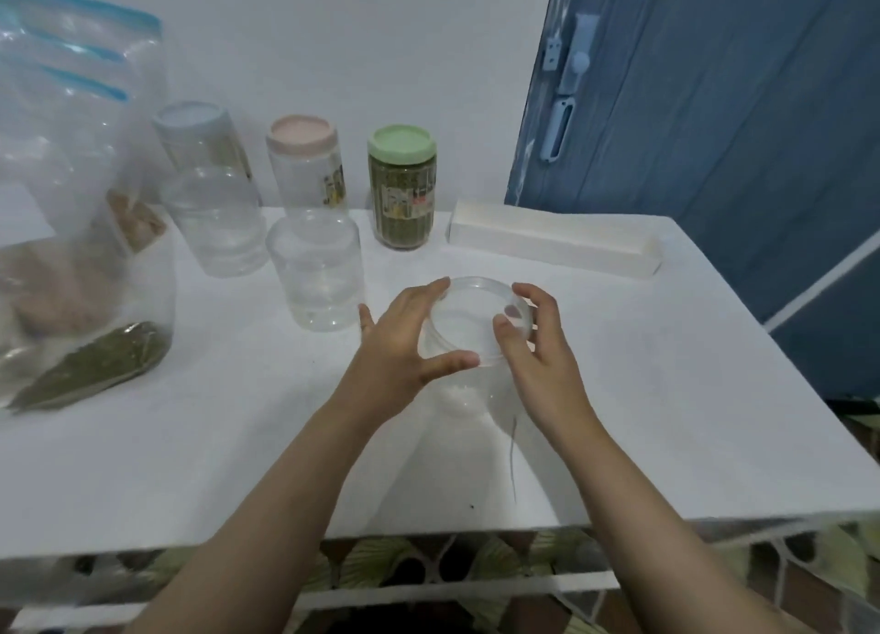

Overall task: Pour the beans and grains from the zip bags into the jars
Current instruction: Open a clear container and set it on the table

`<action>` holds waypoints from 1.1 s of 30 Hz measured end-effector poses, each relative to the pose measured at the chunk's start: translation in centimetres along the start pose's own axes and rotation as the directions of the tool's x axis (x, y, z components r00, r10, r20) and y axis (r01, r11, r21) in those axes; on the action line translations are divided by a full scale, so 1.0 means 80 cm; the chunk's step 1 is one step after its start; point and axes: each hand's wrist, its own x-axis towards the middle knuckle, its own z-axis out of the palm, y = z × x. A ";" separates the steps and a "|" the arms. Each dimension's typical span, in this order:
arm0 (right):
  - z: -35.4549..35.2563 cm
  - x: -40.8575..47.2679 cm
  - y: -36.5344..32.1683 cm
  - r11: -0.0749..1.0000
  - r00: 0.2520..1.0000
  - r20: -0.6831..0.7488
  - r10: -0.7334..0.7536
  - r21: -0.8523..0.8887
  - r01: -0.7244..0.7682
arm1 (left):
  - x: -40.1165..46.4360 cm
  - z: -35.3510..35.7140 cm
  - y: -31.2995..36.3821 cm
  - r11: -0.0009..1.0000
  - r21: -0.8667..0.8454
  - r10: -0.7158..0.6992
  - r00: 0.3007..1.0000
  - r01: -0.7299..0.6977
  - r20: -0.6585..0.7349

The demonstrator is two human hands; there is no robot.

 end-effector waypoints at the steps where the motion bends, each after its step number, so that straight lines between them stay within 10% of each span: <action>1: -0.002 -0.010 -0.001 1.000 1.000 0.029 0.001 0.015 -0.001 | -0.011 0.002 -0.004 0.996 -0.080 0.024 1.000 -0.024 -0.003; 13: -0.028 -0.021 0.017 0.990 0.945 0.311 -0.099 -0.069 0.126 | -0.060 0.011 -0.014 0.907 -0.418 -0.003 0.993 0.052 0.117; 33: -0.043 -0.010 0.047 0.986 0.968 0.207 -0.140 0.117 0.118 | -0.058 0.006 -0.026 0.850 -0.516 -0.027 0.987 0.105 0.158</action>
